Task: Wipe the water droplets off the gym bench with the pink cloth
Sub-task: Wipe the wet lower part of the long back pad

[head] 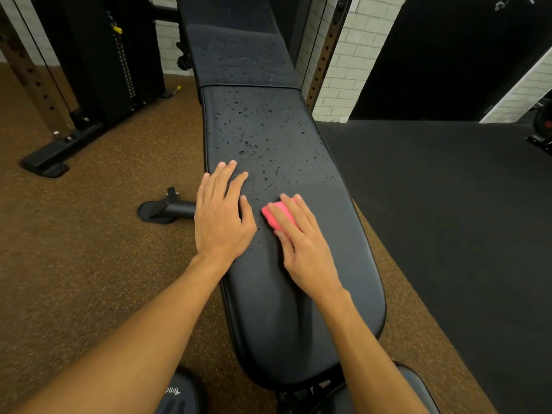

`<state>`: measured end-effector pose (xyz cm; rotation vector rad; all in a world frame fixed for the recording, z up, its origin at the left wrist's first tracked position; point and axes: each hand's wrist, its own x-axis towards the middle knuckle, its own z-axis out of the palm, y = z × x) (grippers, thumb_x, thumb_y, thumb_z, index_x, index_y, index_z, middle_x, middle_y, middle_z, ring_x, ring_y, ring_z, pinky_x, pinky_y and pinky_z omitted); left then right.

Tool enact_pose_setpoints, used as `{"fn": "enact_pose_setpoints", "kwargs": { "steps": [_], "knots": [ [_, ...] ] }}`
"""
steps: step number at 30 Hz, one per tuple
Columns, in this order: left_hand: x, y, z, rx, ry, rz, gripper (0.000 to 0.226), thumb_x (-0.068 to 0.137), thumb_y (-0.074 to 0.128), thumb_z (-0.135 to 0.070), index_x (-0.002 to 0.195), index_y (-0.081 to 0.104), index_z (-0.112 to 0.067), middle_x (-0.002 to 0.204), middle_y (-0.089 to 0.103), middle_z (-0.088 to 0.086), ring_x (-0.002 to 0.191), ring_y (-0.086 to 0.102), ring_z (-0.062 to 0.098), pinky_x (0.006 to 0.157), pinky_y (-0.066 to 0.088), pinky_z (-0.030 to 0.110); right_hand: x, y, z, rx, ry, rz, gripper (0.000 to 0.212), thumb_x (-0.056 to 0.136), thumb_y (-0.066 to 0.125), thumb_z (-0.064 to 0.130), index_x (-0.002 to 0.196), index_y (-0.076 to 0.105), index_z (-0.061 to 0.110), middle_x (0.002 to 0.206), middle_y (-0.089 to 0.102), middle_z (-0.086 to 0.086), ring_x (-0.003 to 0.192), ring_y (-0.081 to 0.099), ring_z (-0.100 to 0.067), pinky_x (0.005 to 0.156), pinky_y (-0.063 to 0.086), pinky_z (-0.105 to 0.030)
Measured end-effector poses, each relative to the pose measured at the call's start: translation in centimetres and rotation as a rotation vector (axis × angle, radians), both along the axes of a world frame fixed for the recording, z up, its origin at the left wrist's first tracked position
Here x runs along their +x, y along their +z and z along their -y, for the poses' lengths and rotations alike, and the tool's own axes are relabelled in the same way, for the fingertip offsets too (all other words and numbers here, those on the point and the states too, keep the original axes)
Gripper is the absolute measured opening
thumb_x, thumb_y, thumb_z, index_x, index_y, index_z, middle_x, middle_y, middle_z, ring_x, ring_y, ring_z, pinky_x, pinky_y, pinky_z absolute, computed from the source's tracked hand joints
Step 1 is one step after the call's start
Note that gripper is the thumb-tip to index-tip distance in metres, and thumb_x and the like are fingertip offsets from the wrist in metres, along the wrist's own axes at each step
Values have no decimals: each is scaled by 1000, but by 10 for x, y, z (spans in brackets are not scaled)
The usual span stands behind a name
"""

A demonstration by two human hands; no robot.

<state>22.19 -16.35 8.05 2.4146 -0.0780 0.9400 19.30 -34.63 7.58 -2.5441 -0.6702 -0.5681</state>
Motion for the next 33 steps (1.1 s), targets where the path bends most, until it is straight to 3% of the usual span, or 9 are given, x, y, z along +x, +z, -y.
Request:
{"fn": "enact_pose_setpoints", "kwargs": {
  "steps": [3, 6, 13, 21, 24, 28, 33],
  "knots": [
    [0, 1, 0, -8, 0, 4, 45, 101, 55, -10, 146, 60, -10, 164, 46, 7, 159, 32, 25, 133, 18, 46, 7, 2, 12, 74, -128, -50, 48, 112, 52, 13, 159, 50, 20, 170, 38, -1, 164, 21, -23, 132, 25, -35],
    [0, 0, 0, -9, -6, 3, 46, 101, 54, -10, 146, 59, -10, 164, 46, 6, 159, 32, 24, 133, 18, 46, 25, 7, -10, 154, -245, -73, 47, 113, 49, 14, 159, 50, 21, 170, 38, -6, 164, 19, -28, 131, 29, -43],
    [1, -3, -2, -39, -22, 7, 46, 100, 51, -5, 145, 61, -8, 162, 48, 7, 158, 34, 24, 132, 20, 47, 1, -2, -22, 46, -3, -27, 46, 113, 50, 10, 158, 52, 15, 169, 40, -8, 164, 20, -29, 133, 25, -41],
    [1, -1, -7, -182, -117, -29, 43, 101, 50, 2, 141, 63, -5, 164, 45, 7, 160, 29, 22, 134, 16, 44, -40, -12, 0, 50, -95, -85, 48, 114, 52, 18, 162, 46, 21, 172, 35, 2, 165, 16, -18, 133, 19, -32],
    [-3, 1, -17, -167, -139, -73, 42, 106, 51, -6, 148, 57, -7, 171, 34, 6, 163, 20, 20, 134, 18, 43, -39, -11, -9, 84, -165, -118, 50, 115, 47, 25, 165, 41, 24, 175, 29, 3, 166, 10, -17, 133, 14, -29],
    [-5, 9, -32, -207, -67, -162, 49, 111, 48, -22, 160, 45, -14, 176, 23, 0, 163, 15, 18, 131, 21, 38, -19, -5, -37, 172, -238, -146, 50, 116, 41, 30, 166, 38, 21, 176, 25, -3, 167, 7, -25, 134, 19, -43],
    [-7, 13, -43, -185, -102, -233, 54, 113, 46, -33, 165, 38, -21, 177, 18, -7, 161, 22, 12, 120, 25, 27, -24, -3, -59, 102, -80, -123, 49, 115, 44, 23, 164, 41, 23, 174, 29, -2, 166, 10, -26, 132, 25, -48]
  ]
}}
